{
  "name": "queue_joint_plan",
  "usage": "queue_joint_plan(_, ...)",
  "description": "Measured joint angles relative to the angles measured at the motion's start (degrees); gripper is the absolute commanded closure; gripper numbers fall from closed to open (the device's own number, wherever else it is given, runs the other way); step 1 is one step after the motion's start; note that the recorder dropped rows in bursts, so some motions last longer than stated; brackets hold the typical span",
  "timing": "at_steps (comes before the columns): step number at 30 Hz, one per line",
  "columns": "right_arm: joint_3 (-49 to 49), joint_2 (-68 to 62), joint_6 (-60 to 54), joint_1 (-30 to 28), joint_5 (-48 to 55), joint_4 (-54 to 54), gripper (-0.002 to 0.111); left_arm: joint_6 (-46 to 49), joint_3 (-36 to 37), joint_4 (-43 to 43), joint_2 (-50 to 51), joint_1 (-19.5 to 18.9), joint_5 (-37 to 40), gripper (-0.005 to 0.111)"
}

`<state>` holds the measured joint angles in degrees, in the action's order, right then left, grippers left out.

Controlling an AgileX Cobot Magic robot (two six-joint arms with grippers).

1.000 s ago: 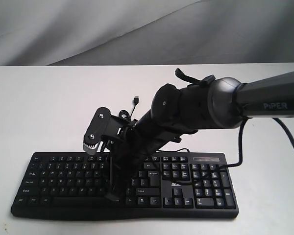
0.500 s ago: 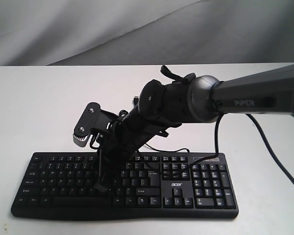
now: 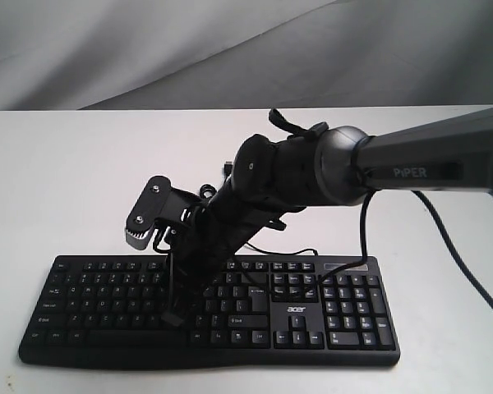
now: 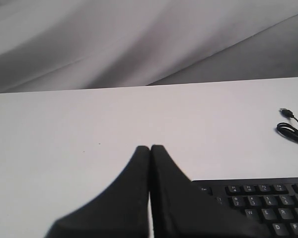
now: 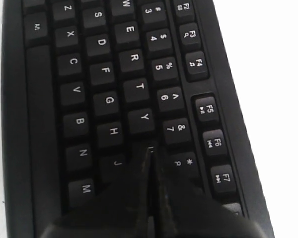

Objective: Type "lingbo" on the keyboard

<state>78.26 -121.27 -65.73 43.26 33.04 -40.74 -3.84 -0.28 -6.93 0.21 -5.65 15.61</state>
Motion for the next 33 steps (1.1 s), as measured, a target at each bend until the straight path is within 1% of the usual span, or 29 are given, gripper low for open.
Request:
queue_joint_plan(28,0.1,-1.19,0.41,0.0,0.29,0.49,0.108,0.0,0.0,0.0,0.0,0.0,0.0,0.106)
queue_joint_plan(33,0.1,1.55,0.41,0.98,1.06,0.27,0.108,0.0,0.0,0.0,0.0,0.0,0.0,0.106)
